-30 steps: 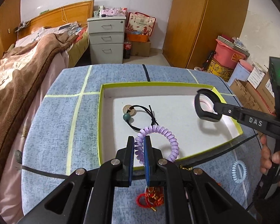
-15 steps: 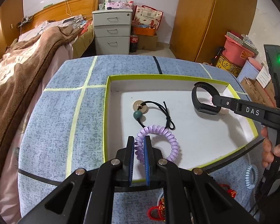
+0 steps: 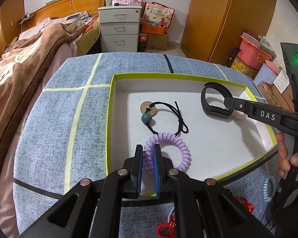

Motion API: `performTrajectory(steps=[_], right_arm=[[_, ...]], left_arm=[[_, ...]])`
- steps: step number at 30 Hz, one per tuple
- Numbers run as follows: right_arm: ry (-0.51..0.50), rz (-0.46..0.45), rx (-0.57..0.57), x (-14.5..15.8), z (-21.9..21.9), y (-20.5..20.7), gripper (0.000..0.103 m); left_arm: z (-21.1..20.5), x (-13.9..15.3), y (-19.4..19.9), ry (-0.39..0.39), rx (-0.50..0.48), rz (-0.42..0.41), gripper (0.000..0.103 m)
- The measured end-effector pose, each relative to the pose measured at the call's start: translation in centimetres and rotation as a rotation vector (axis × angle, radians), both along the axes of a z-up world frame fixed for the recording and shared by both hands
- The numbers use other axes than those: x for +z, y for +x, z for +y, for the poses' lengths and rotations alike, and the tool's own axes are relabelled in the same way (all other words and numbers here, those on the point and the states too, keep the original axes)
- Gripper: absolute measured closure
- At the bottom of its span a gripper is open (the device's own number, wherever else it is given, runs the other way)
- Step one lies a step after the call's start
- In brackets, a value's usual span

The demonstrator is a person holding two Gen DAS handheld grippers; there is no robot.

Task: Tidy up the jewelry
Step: 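Carry the lavender hair tie and watch band into the green box and release both, then withdraw both open grippers from the green box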

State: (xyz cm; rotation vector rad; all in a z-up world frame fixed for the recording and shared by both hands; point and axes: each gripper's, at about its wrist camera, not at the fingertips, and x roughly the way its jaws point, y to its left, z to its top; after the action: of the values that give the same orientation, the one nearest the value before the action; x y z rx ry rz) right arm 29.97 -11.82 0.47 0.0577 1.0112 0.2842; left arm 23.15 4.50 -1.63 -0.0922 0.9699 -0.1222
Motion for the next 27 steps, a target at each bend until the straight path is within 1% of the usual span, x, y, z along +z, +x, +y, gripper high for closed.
performTrajectory(steps=[9, 12, 13, 15, 16, 17, 18, 19, 20, 22, 27], right_arm=[[0.004, -0.013, -0.003, 0.3, 0.0, 0.0, 0.09], [0.0, -0.022, -0.001, 0.5, 0.0, -0.1, 0.089], [0.002, -0.025, -0.002, 0.6, 0.0, -0.2, 0.087], [0.006, -0.029, -0.003, 0.8, 0.0, -0.3, 0.085], [0.004, -0.031, -0.003, 0.8, 0.0, -0.4, 0.082], [0.005, -0.035, -0.005, 0.9, 0.0, -0.6, 0.078], [0.007, -0.039, -0.005, 1.0, 0.0, -0.7, 0.075], [0.012, -0.043, -0.004, 1.1, 0.0, -0.9, 0.07], [0.018, -0.047, -0.002, 1.2, -0.1, -1.1, 0.068], [0.024, -0.056, 0.001, 1.5, 0.0, -1.6, 0.068], [0.046, -0.097, 0.002, 2.7, -0.4, -3.3, 0.068]], left_arm=[[0.3, 0.1, 0.1, -0.001, 0.004, -0.001, 0.091], [0.3, 0.2, 0.0, -0.012, 0.001, 0.0, 0.086], [0.3, 0.3, 0.0, -0.019, 0.001, -0.001, 0.083], [0.1, 0.5, -0.2, 0.003, 0.004, -0.009, 0.077], [0.0, 0.6, -0.3, 0.02, 0.005, -0.016, 0.072], [0.0, 0.7, -0.4, 0.023, 0.005, -0.017, 0.07], [0.0, 0.8, -0.5, 0.014, 0.005, -0.016, 0.07], [0.1, 0.8, -0.6, 0.006, 0.007, -0.015, 0.07], [0.1, 0.9, -0.7, 0.006, 0.011, -0.014, 0.07], [-0.1, 1.2, -1.1, 0.024, 0.011, -0.024, 0.069], [-0.3, 2.3, -2.4, 0.014, 0.017, -0.055, 0.064]])
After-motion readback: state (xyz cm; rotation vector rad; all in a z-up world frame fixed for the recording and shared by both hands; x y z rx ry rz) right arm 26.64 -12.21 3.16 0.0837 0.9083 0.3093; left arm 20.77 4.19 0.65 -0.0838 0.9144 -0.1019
